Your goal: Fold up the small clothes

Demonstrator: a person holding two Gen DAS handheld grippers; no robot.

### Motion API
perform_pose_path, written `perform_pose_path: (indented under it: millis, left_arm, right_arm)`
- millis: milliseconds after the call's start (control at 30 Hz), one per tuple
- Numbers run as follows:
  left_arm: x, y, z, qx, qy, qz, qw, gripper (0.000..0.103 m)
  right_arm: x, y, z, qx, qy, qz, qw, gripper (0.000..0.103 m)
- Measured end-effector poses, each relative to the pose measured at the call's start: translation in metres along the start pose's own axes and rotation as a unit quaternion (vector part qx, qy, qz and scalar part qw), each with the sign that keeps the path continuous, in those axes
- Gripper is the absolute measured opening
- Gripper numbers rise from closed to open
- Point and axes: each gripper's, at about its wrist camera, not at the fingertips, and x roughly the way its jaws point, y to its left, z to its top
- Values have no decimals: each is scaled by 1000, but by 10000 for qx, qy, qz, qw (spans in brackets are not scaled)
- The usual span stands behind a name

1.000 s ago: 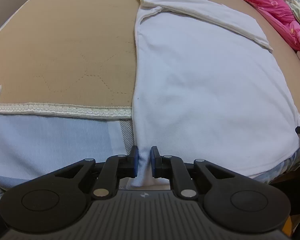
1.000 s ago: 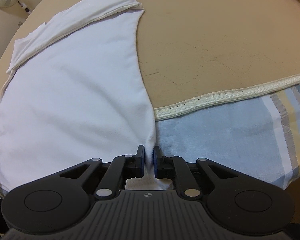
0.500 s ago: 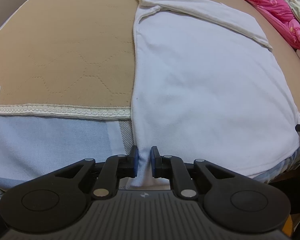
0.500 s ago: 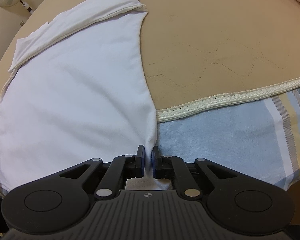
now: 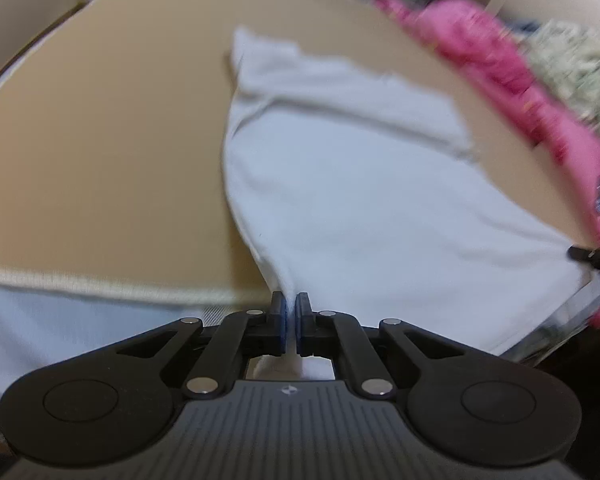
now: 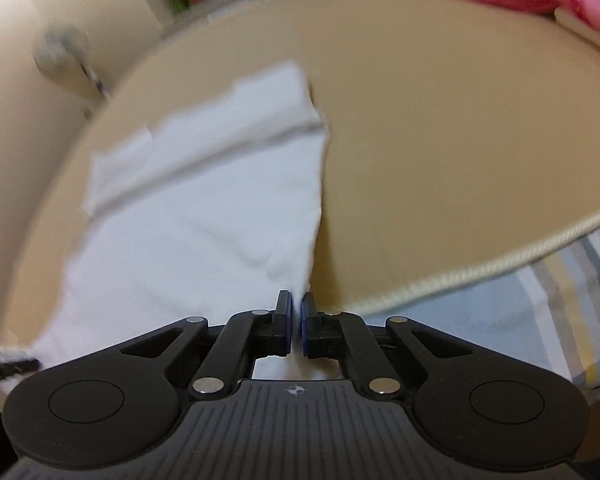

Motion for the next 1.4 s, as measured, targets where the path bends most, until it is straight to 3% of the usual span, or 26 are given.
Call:
perform_pose_path:
  millis: [167, 300, 400, 467, 533, 667, 833, 867, 967, 1033, 1100, 1267, 1400]
  left_arm:
    - [-71, -4, 1, 37, -683, -430, 9967, 3]
    - [-141, 2, -8, -207, -1254, -947, 9874, 3]
    - [-163, 6, -9, -351, -1455, -1104, 9825, 3]
    - [-154, 10, -1, -386, -1482, -1087, 9822, 3]
    - [-127, 16, 16, -456, -1365, -955, 9850, 3]
    - [-35, 31, 64, -461, -822, -629, 9936, 3]
    - [50, 61, 108, -689, -366, -333, 9964, 5]
    - [57, 68, 109, -812, -403, -194, 9957, 6]
    - [56, 92, 106, -1241, -571, -326, 9901, 21]
    - [49, 97, 102, -1275, -607, -419, 9891, 28]
    - [47, 96, 98, -1004, -540, -309, 9930, 40]
    - [62, 87, 84, -356, -12, 30, 9994, 42]
    - [72, 71, 76, 214, 117, 371, 9990, 44]
  right_arm:
    - [-71, 5, -3, 162, -461, 685, 9965, 3]
    - [-131, 8, -11, 191, -855, 1139, 9896, 3]
    - [-156, 0, -13, 433, -1100, 1392, 9832, 3]
    - [-150, -8, -4, 551, -1116, 1500, 9808, 3]
    - [-128, -14, 11, 534, -1114, 1348, 9831, 3]
    - [-44, -35, 55, 640, -729, 958, 9907, 3]
    - [59, -45, 86, 737, -194, 110, 9970, 5]
    - [69, -47, 85, 722, -246, -138, 9970, 8]
    - [78, -58, 80, 852, -260, -444, 9950, 10]
    - [68, -66, 79, 1069, -478, -193, 9929, 10]
    - [58, -70, 77, 835, -589, -207, 9946, 14]
    - [67, -75, 77, 159, -75, -273, 9995, 20]
    - [79, -68, 69, -327, 330, -578, 9972, 22]
